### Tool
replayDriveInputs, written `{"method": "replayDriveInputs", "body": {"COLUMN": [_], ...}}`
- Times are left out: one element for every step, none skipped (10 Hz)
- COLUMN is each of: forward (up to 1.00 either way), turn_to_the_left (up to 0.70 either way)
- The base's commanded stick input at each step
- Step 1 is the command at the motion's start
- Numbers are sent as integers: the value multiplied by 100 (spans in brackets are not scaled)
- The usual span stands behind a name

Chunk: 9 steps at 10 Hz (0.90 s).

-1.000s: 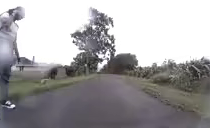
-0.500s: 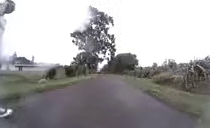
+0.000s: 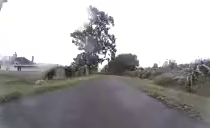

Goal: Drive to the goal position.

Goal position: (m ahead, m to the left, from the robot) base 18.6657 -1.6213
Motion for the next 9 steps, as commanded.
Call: {"method": "replayDriveInputs", "body": {"forward": [85, 85, 85, 85, 85, 85, 85, 85, 85], "turn_to_the_left": [0, 0, 0, 0, 0, 0, 0, 0, 0]}}
